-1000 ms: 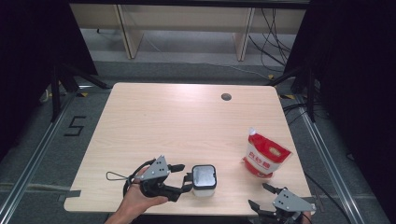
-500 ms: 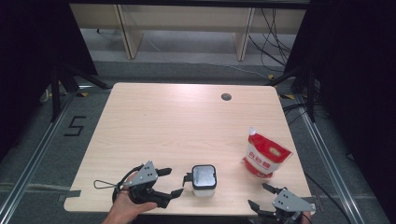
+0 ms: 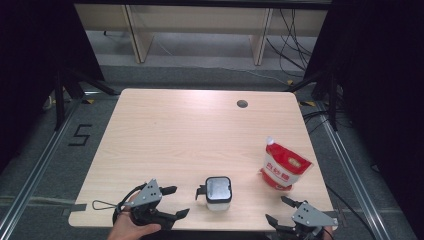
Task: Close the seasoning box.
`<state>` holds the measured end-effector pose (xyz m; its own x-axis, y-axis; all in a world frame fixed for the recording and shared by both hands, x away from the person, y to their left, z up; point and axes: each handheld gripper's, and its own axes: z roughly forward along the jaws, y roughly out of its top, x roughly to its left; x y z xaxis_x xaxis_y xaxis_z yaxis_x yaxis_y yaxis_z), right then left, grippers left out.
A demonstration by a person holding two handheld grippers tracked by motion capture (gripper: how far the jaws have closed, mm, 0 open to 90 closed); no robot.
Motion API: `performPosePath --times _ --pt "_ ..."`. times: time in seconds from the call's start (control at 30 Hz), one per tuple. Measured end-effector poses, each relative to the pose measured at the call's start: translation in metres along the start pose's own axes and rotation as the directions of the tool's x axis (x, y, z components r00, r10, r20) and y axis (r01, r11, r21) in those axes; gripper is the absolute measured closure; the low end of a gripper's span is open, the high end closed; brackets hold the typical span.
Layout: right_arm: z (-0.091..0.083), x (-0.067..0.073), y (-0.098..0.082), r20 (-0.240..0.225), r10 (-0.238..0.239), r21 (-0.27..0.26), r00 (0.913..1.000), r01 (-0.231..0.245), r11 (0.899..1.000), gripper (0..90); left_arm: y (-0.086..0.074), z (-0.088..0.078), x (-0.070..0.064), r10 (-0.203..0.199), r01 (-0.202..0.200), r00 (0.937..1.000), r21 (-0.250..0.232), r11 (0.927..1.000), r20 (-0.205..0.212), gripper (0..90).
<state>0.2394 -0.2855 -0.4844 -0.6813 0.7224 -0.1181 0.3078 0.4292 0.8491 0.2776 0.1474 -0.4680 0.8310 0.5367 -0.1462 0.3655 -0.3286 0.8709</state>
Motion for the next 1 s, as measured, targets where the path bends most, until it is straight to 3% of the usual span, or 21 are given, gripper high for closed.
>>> performPosePath --times 0.1,0.17,0.2,0.27,0.4,0.43,0.53,0.6,0.67,0.83,0.87,0.9,0.93,1.0 --pt "0.001 -0.001 0.0 -0.005 -0.002 0.005 1.0 0.002 1.0 25.5 -0.006 -0.001 0.0 0.039 -0.039 0.9991 0.03 0.9988 -0.018 19.4" --pt "0.001 0.0 -0.001 -0.007 0.007 0.008 1.0 -0.006 1.0 25.2 -0.01 -0.001 -0.001 0.019 -0.018 0.9996 0.048 0.9987 -0.022 19.4" --pt "0.001 0.0 -0.001 -0.01 0.014 0.012 0.9998 -0.014 1.0 25.2 -0.011 -0.001 0.0 0.05 -0.049 0.9984 0.062 0.9969 -0.026 19.4" --pt "0.001 0.0 -0.001 -0.014 0.017 0.021 0.9998 -0.016 1.0 25.2 -0.014 0.0 -0.003 0.018 -0.017 0.9995 0.059 0.9981 -0.027 19.4" --pt "0.002 -0.001 -0.002 -0.017 0.017 0.036 0.9997 -0.016 0.999 25.0 -0.017 0.002 -0.005 0.031 -0.028 0.9992 0.082 0.9962 -0.027 19.5" --pt "0.003 -0.001 -0.002 -0.015 0.012 0.041 0.9998 -0.012 0.999 25.0 -0.016 0.001 -0.004 0.064 -0.06 0.9973 0.114 0.9916 -0.035 19.5" --pt "0.003 -0.001 -0.003 -0.023 0.01 0.051 0.9997 -0.008 0.999 24.6 -0.018 0.005 -0.007 0.045 -0.043 0.9987 0.106 0.9934 -0.024 19.5" --pt "0.003 -0.001 -0.003 -0.027 0.005 0.058 0.9996 -0.004 0.998 24.4 -0.018 0.006 -0.005 0.092 -0.087 0.9952 0.123 0.9885 -0.033 19.6" --pt "0.003 0.0 -0.003 -0.025 0.023 0.065 0.9994 -0.021 0.998 24.2 -0.02 0.009 -0.008 0.056 -0.051 0.9977 0.105 0.9931 -0.039 19.9" --pt "0.004 -0.001 -0.004 -0.024 0.014 0.067 0.9996 -0.013 0.998 24.1 -0.02 0.008 -0.006 0.082 -0.078 0.9961 0.105 0.9913 -0.031 20.0" --pt "0.004 -0.001 -0.004 -0.024 0.015 0.068 0.9996 -0.013 0.998 24.1 -0.02 0.009 -0.006 0.073 -0.069 0.997 0.097 0.9929 -0.028 20.0" --pt "0.004 0.0 -0.004 -0.025 0.019 0.071 0.9995 -0.017 0.997 24.1 -0.019 0.007 -0.005 0.088 -0.084 0.9955 0.112 0.9902 -0.035 19.9" --pt "0.004 0.0 -0.004 -0.026 0.022 0.074 0.9994 -0.02 0.997 24.1 -0.02 0.008 -0.007 0.054 -0.05 0.9976 0.105 0.9933 -0.043 20.0" --pt "0.004 0.0 -0.004 -0.026 0.021 0.076 0.9994 -0.019 0.997 24.1 -0.02 0.007 -0.007 0.048 -0.044 0.9981 0.103 0.9937 -0.039 19.9"
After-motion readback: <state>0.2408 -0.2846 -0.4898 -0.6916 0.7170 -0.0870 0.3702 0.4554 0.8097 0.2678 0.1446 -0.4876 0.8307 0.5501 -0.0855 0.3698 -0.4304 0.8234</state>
